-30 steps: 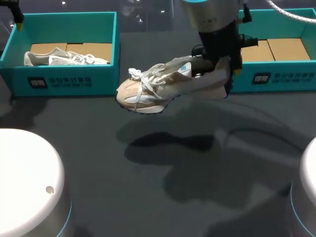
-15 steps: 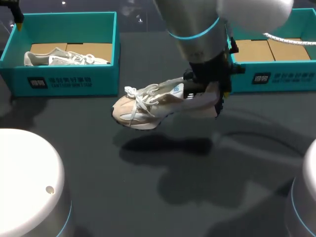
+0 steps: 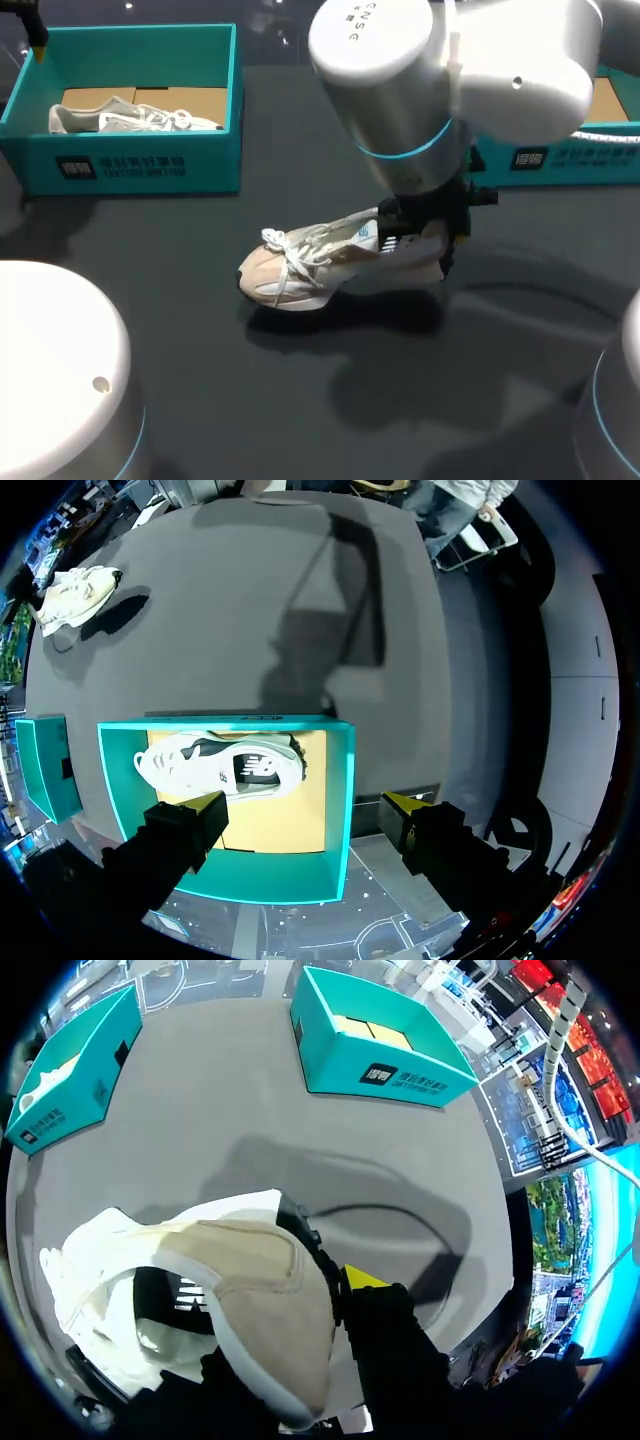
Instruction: Take the shoe out of the shoebox, open the shoe tongue, remove and reinsert the insole, then place the shoe into the shoebox
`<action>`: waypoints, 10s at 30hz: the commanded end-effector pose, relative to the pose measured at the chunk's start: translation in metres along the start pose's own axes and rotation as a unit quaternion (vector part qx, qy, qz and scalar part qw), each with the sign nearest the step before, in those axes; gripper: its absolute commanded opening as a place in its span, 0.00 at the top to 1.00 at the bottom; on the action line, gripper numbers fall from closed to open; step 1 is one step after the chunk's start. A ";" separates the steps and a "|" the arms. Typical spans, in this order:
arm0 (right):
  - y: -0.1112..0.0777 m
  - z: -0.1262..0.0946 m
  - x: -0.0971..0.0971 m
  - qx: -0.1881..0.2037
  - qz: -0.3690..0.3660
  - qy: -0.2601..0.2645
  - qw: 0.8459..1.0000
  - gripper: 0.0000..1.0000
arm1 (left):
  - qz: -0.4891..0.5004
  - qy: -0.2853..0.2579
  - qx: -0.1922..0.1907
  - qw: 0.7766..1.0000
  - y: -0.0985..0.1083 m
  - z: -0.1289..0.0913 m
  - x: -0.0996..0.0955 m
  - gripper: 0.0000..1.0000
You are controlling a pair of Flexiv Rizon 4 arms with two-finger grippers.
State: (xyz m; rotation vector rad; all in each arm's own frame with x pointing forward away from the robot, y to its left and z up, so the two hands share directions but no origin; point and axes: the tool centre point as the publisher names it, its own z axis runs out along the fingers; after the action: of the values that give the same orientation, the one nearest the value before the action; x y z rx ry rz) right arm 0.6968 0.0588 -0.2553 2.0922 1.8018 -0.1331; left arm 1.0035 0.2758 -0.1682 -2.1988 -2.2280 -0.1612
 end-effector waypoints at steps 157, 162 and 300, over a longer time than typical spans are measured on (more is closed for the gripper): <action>-0.008 0.134 -0.134 -0.358 -0.414 0.535 0.643 0.00 | 0.000 0.001 -0.001 1.000 -0.001 0.000 0.000 0.00; -0.004 0.150 -0.139 -0.374 -0.432 0.545 0.614 0.00 | 0.000 0.001 -0.001 1.000 -0.001 0.000 0.000 0.00; -0.018 0.135 0.087 -0.424 -0.458 0.565 0.539 0.62 | 0.000 0.001 -0.001 1.000 -0.001 0.000 0.000 0.00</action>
State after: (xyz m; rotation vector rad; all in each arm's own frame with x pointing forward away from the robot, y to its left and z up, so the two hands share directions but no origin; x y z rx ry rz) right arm 0.7168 0.0927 -0.4090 0.1693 2.4967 1.7874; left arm 1.0035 0.2758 -0.1682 -2.1988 -2.2279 -0.1611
